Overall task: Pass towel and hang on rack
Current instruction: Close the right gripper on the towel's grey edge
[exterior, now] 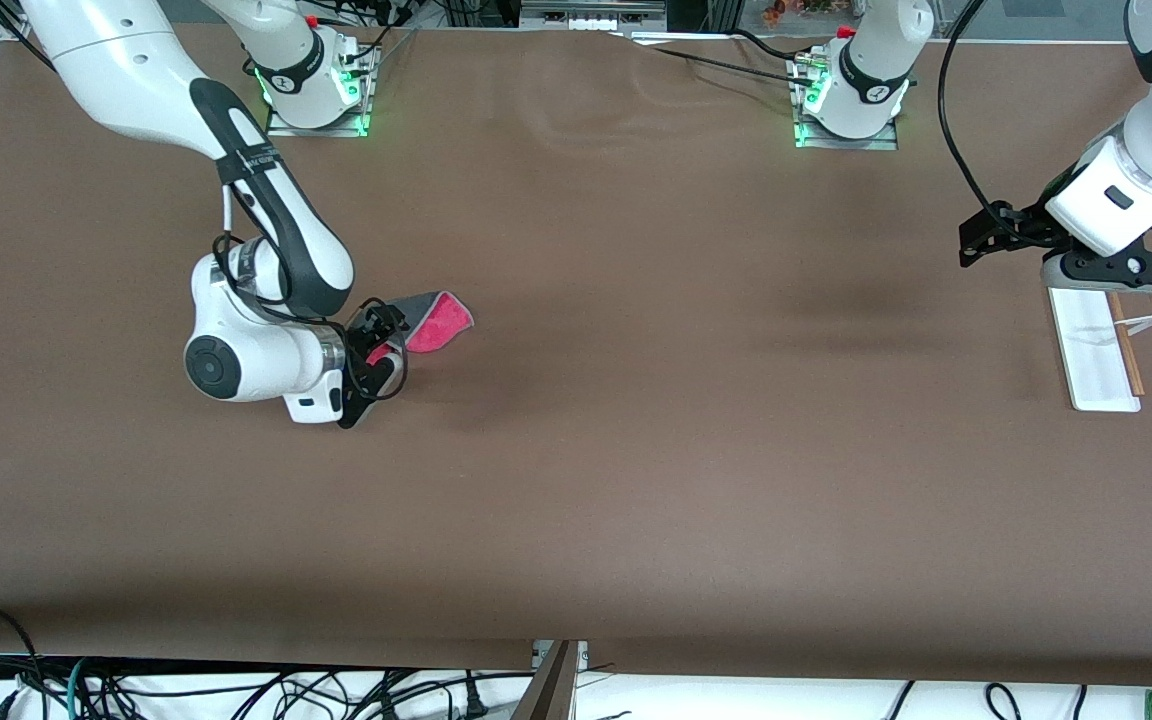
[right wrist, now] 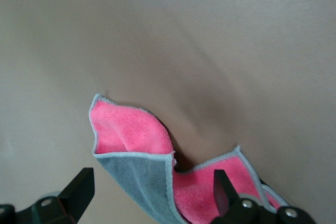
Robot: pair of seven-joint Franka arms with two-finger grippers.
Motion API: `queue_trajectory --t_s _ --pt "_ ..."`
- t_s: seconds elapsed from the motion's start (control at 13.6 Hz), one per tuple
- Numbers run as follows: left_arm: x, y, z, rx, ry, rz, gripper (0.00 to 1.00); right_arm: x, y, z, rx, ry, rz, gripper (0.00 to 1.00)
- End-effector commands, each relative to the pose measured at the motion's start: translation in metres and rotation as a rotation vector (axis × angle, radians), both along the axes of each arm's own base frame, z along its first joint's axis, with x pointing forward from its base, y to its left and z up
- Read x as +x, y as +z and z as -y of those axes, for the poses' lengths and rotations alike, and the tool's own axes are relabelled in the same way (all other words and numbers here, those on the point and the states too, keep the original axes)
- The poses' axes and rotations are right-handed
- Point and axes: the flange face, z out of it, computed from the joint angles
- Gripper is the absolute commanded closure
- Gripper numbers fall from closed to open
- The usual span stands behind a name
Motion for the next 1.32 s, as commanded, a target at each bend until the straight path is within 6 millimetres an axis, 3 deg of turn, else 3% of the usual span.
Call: queue_trajectory --t_s 0.0,0.37,0.66,1.25 --pt "0.001 0.006 0.001 -0.003 0.003 -0.003 0.00 -0.006 -0.011 -0.006 0.018 0.004 -0.023 0.00" --pt "-0.001 0.005 -0.001 -0.002 0.004 -0.018 0.00 -0.019 -0.023 -0.009 0.007 0.010 -0.061 0.00" --pt "-0.001 0.005 -0.004 -0.003 0.006 -0.020 0.00 -0.018 -0.019 -0.009 0.014 0.020 -0.054 0.01" --pt "-0.002 0.007 0.005 -0.002 -0.005 -0.017 0.00 -0.014 -0.008 -0.012 0.020 0.025 -0.032 0.69"
